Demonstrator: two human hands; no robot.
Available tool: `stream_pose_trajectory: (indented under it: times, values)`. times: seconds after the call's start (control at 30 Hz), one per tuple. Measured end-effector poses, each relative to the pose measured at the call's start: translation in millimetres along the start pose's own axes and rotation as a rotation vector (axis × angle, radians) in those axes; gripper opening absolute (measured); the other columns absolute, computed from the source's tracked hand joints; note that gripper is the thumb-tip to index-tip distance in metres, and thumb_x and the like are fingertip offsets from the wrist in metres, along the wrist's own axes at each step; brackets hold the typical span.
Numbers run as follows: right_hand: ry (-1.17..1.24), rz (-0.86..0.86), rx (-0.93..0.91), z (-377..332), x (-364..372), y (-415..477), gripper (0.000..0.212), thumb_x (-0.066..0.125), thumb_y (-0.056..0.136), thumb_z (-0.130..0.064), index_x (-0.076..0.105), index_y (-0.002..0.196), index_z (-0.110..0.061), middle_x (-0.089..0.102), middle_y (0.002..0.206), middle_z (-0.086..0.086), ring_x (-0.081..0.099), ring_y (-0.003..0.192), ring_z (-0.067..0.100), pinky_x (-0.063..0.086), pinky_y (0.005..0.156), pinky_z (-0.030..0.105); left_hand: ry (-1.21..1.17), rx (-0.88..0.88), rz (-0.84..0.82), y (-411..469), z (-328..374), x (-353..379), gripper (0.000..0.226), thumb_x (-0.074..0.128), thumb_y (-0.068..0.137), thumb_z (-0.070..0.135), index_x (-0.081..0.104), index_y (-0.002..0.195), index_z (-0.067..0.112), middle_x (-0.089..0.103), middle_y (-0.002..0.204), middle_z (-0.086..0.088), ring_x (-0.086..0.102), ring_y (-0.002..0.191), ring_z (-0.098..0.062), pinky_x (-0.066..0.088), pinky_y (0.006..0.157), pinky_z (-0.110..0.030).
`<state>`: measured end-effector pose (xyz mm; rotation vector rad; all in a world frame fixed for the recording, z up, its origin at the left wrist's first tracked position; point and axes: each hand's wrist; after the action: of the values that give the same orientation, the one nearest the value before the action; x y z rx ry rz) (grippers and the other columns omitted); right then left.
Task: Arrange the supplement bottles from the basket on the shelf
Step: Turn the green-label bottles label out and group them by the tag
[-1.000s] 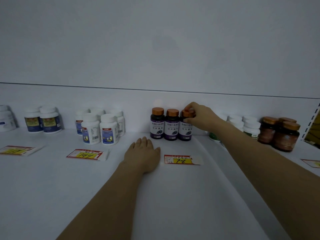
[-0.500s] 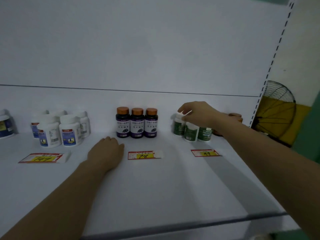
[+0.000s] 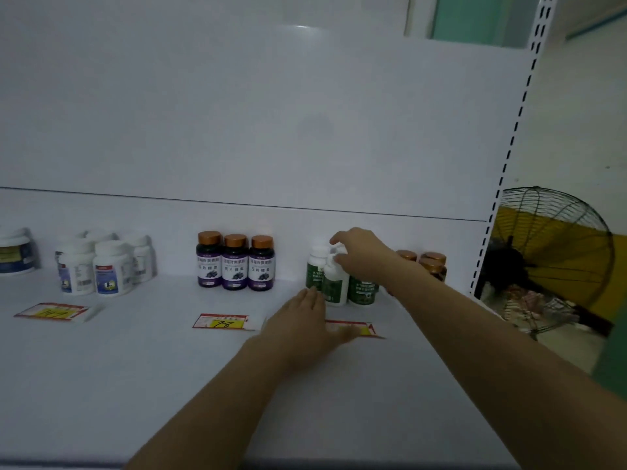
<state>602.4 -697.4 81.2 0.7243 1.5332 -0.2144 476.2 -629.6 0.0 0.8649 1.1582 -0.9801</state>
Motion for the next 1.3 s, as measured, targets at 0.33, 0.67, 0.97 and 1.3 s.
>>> stream_pose_trajectory:
  times: [0.33, 0.67, 0.97, 1.3]
  values:
    - [-0.174, 0.241, -0.162, 6, 49, 3, 0.024, 0.041, 0.099, -0.016, 0.046, 0.121, -0.005, 0.058, 0.112, 0.015, 0.052, 0.101, 0.029, 0.034, 0.087, 0.031, 0.024, -0.101, -0.04, 13, 2, 21, 0.106, 0.021, 0.079, 0.082, -0.001, 0.15, 0.006, -0.002, 0.158, -0.012, 0.0, 0.146, -0.022, 0.003, 0.119, -0.036]
    - [0.411, 0.334, -0.106, 9, 43, -2, 0.022, 0.055, 0.092, -0.012, 0.06, 0.113, -0.008, 0.061, 0.109, 0.013, 0.055, 0.099, 0.024, 0.039, 0.079, 0.023, -0.45, -0.138, 0.177, 18, -5, 15, 0.066, 0.053, 0.077, 0.07, 0.05, 0.12, 0.019, 0.057, 0.114, 0.002, 0.052, 0.097, -0.014, 0.043, 0.08, -0.028]
    - [0.905, 0.242, -0.171, 11, 5, -23, 0.02, 0.053, 0.094, -0.013, 0.064, 0.104, -0.027, 0.067, 0.104, -0.01, 0.063, 0.099, 0.008, 0.053, 0.087, 0.028, -0.997, 0.03, 0.302, 21, -12, -8, 0.035, 0.074, 0.078, 0.023, 0.055, 0.108, 0.024, 0.065, 0.102, 0.009, 0.06, 0.086, 0.003, 0.044, 0.06, -0.004]
    - [1.185, 0.158, -0.136, 7, 12, -23, 0.009, 0.058, 0.093, -0.014, 0.059, 0.102, -0.015, 0.069, 0.103, 0.006, 0.067, 0.094, 0.022, 0.057, 0.086, 0.037, -1.023, 0.0, 0.368, 16, -10, -12, 0.051, 0.081, 0.071, 0.02, 0.044, 0.106, 0.021, 0.056, 0.088, 0.015, 0.056, 0.076, 0.004, 0.044, 0.052, -0.005]
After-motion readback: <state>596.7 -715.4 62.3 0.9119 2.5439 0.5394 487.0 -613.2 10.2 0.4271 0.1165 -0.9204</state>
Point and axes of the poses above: each hand's wrist, its own y-axis towards the middle knuckle, its own x-axis out of the palm, z = x × y
